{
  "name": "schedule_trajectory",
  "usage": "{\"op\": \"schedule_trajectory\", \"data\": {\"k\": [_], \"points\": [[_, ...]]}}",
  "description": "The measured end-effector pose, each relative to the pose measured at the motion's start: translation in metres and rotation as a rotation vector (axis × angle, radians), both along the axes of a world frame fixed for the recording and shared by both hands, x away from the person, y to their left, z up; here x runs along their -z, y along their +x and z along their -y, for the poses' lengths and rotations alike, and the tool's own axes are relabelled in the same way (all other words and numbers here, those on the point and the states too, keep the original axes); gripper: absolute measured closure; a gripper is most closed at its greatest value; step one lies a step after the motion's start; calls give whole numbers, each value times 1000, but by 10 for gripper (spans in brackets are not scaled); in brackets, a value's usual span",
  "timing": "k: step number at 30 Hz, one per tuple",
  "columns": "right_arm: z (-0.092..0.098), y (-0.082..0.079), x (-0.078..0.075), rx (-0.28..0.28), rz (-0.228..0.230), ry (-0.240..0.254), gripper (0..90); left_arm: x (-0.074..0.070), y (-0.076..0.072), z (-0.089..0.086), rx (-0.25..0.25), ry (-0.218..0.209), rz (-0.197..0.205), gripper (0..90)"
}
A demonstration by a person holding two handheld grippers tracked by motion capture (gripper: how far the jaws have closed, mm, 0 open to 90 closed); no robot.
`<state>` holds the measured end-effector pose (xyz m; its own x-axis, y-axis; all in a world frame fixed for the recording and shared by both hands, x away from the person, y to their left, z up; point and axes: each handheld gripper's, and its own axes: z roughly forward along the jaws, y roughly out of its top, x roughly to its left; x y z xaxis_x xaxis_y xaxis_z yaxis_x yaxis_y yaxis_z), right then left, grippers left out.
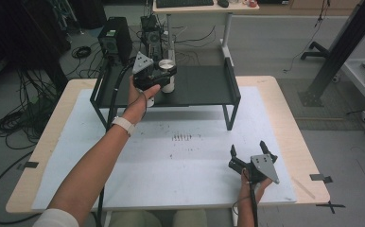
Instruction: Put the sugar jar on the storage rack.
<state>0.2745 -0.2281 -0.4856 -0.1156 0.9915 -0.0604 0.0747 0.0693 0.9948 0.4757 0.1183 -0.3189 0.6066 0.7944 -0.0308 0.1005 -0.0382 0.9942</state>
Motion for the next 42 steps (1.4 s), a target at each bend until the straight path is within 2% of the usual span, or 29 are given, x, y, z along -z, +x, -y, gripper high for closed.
{"op": "schedule_trajectory", "data": {"k": [24,29,34,37,42], "points": [[0,0,0,-1,0,1,9,1,1,1,-3,4,-8,403],[0,0,0,-1,1,2,8,2,1,-2,-6,-13,-18,314],[0,0,0,-1,-1,-1,8,-6,-5,-5,-4,-44,6,182],[0,0,0,-1,-1,-1,8,-11,-10,-5,1,-43,16,87],[0,0,0,-1,-1,-3,9,-17,-26,-6,20,-52,60,63]]}}
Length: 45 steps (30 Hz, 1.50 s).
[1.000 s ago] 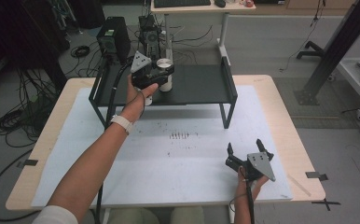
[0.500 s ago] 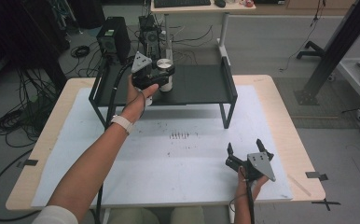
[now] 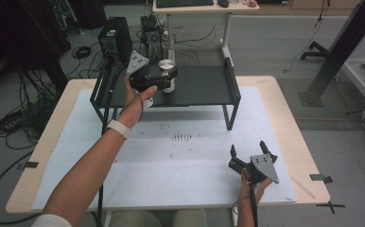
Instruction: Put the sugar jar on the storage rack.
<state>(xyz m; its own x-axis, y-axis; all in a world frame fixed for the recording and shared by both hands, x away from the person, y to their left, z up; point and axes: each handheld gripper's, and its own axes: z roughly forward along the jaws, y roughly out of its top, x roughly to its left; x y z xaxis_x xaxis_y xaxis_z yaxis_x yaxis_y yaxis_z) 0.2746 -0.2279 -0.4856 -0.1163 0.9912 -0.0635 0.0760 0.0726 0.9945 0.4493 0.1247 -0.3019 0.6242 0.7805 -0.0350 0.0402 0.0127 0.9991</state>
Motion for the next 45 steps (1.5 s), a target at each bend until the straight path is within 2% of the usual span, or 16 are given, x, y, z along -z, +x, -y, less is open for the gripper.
{"op": "schedule_trajectory", "data": {"k": [1,8,11,16,23,26,29,33,34,35,39,42,45], "points": [[0,0,0,0,0,0,9,0,0,0,0,0,0,57],[0,0,0,1,0,-1,8,-5,-38,-14,22,-44,63,41],[0,0,0,3,0,3,9,-6,-56,-23,21,-47,94,42],[0,0,0,2,-1,-2,9,-4,-79,-38,38,-68,98,40],[0,0,0,3,-1,-1,9,6,-107,-59,15,-48,107,34],[0,0,0,3,-1,-2,9,14,-118,-67,-4,-7,127,34],[0,0,0,5,0,-5,9,23,-129,-75,-19,21,128,34],[-1,0,0,4,-1,-6,9,37,-143,-88,-53,38,140,34],[-1,0,0,4,-2,-7,9,42,-148,-92,-67,54,139,34],[-1,0,0,4,-2,-7,9,42,-148,-92,-67,54,139,35],[-1,0,0,4,-3,-10,9,65,-159,-107,-108,68,104,35],[-1,0,0,5,-3,-10,9,81,-163,-115,-129,61,74,35],[-1,0,0,6,-5,-10,9,96,-166,-122,-163,81,58,39]]}}
